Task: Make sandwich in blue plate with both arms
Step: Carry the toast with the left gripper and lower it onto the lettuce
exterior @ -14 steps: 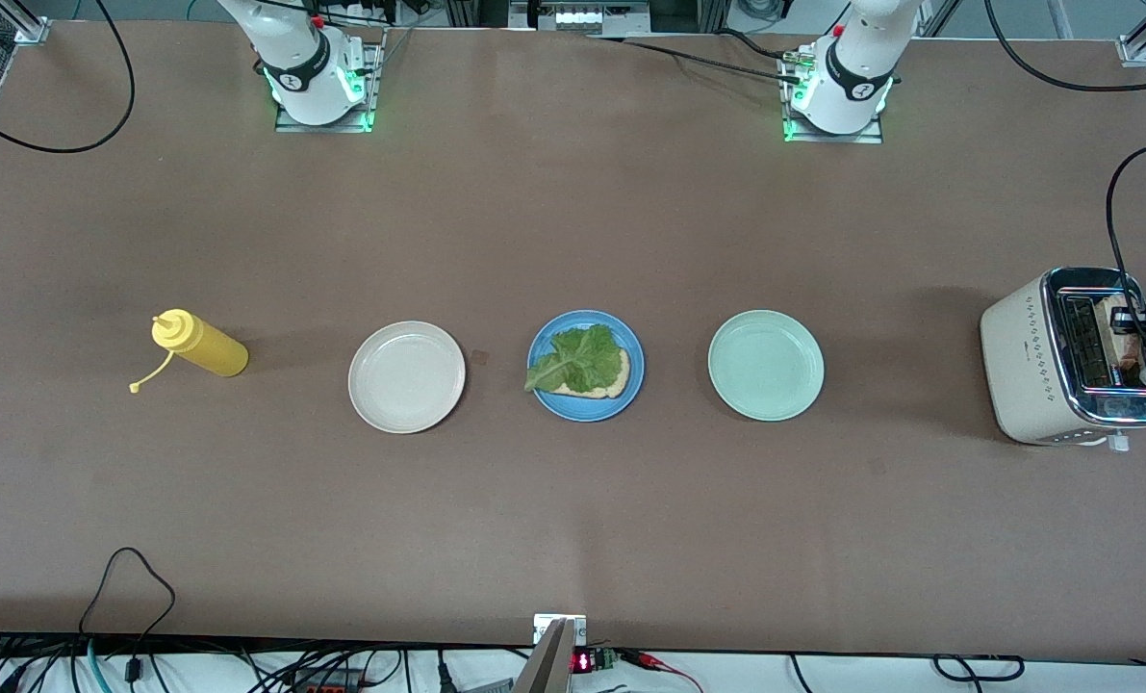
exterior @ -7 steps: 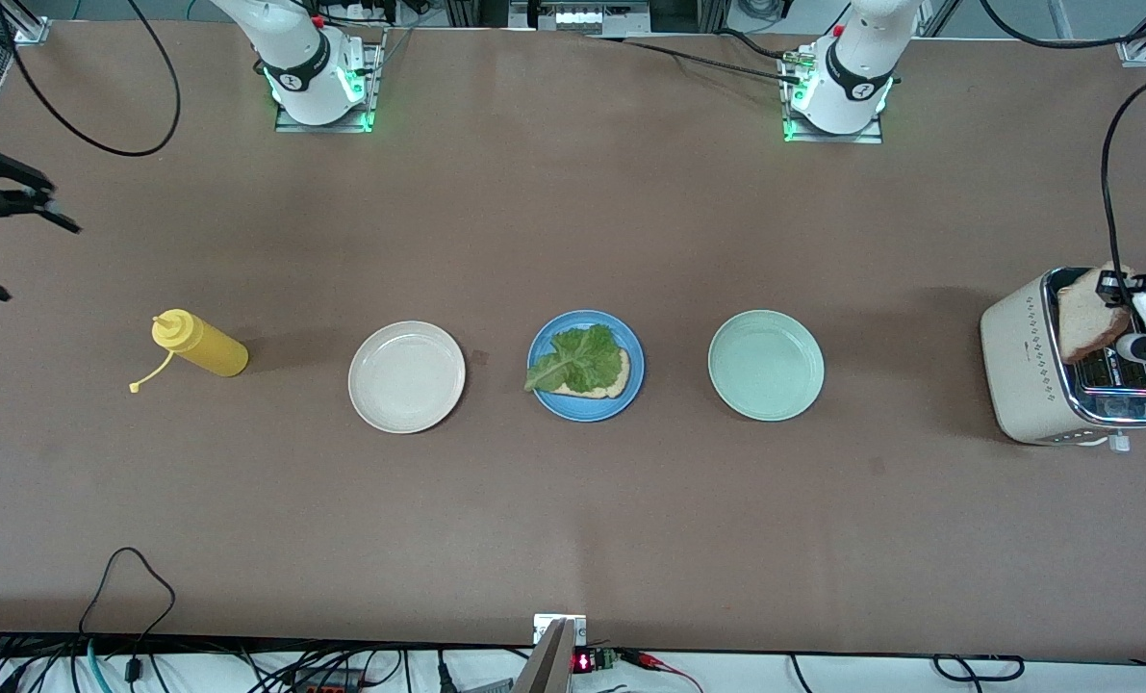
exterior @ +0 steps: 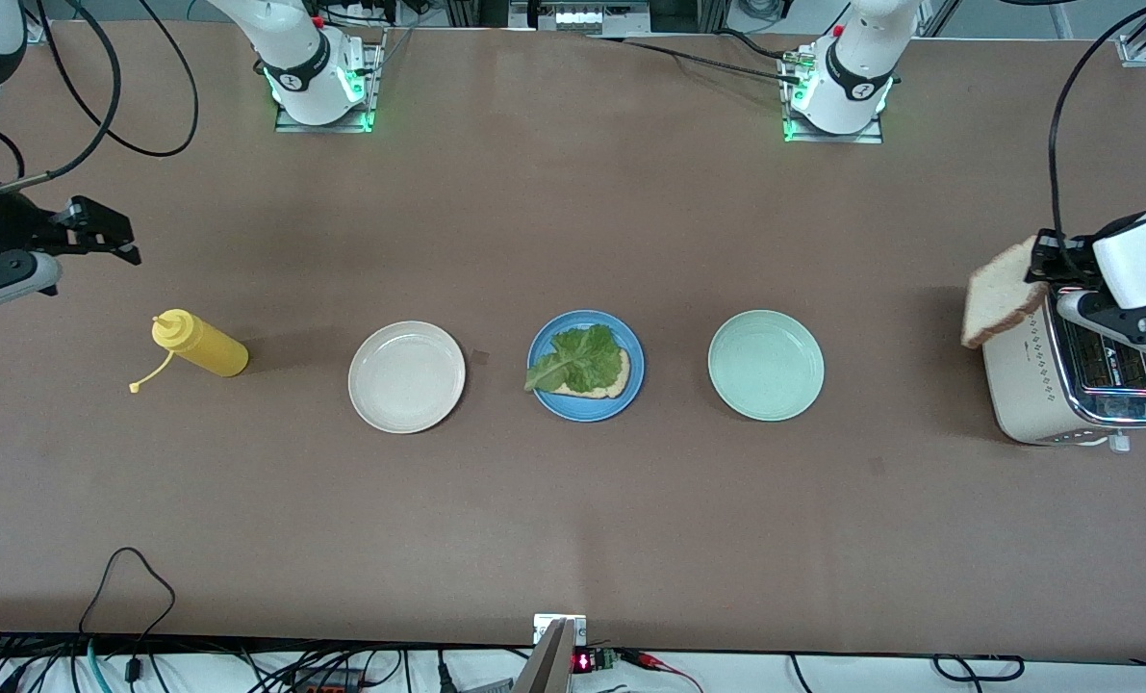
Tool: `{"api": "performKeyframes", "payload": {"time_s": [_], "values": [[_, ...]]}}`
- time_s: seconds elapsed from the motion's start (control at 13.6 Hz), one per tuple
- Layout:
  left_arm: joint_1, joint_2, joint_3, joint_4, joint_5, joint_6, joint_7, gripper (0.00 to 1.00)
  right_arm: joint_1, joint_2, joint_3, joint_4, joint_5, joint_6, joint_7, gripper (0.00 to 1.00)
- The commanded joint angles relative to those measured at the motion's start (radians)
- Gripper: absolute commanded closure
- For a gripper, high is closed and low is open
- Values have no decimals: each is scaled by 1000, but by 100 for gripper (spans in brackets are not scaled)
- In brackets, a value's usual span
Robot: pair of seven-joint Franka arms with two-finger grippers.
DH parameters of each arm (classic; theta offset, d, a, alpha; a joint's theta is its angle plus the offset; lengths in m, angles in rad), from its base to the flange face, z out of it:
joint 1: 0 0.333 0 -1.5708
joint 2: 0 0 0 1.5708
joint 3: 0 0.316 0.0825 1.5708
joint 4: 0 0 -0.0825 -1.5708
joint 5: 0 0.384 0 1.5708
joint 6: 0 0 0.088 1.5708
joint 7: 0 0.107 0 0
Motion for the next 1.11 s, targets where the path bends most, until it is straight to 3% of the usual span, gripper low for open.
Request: {"api": "performKeyframes", "payload": {"time_s": [0.0,0.22,0.37,0.59,0.89,1.03], "values": [[-130,76,-7,20,-28,-28,-12,99,0,-31,1,-17,-41,-22,29,0],[-345,203,1,20,-33,30,-131,98,-32,-20,-5,-17,-25,-47,39,0],[-415,292,-6,23,-103,205,-249,98,-31,-11,-3,-20,11,-44,184,0],[-463,405,-1,9,-316,462,-349,98,-46,-32,6,-61,12,-3,222,0],[-512,522,-1,9,-597,641,-333,98,-103,-37,59,-69,14,14,242,0],[-530,570,-1,8,-643,713,-237,98,-123,-41,59,-89,77,19,286,0]]}}
